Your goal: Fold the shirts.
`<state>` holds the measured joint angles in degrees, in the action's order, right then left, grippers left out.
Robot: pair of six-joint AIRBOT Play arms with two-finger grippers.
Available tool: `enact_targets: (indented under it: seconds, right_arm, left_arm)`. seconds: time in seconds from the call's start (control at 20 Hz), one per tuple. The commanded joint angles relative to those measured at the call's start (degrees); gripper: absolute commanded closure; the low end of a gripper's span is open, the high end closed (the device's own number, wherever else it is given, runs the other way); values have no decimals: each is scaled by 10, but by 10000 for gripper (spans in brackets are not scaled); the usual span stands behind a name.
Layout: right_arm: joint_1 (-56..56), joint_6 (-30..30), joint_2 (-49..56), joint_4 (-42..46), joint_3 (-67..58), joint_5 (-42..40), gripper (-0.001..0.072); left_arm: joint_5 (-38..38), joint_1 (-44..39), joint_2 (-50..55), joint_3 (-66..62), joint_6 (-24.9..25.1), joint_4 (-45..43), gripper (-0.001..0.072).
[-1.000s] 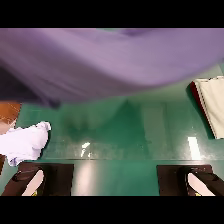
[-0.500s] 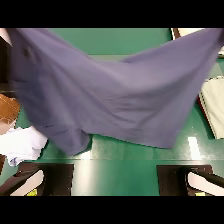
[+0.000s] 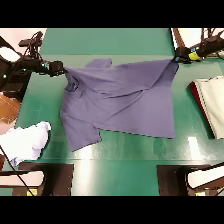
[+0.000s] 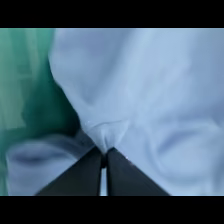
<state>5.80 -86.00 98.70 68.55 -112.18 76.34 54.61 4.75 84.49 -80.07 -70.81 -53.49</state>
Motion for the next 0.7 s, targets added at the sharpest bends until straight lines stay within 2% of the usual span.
enact_targets:
  seconds: [0.0,0.05,0.2,0.3,0.5,0.65]
  right_arm:
    - [-11,0,42,-24,-61,25,277]
    - [-22,3,33,-60,-54,38,277]
    - [-54,37,-32,-122,38,67,279]
    - [-58,47,-90,-120,128,73,279]
    - [-49,56,-206,-121,309,35,281]
    - [-33,55,-266,-122,390,2,281]
  left_arm:
    - [-10,16,23,-13,-2,-1,181]
    - [36,31,23,-27,-9,-1,150]
    - [194,85,23,-46,-7,-3,164]
    - [244,118,16,-11,-8,-5,165]
    - [183,135,-58,165,-13,-56,166]
    - [151,135,-99,272,-10,-57,166]
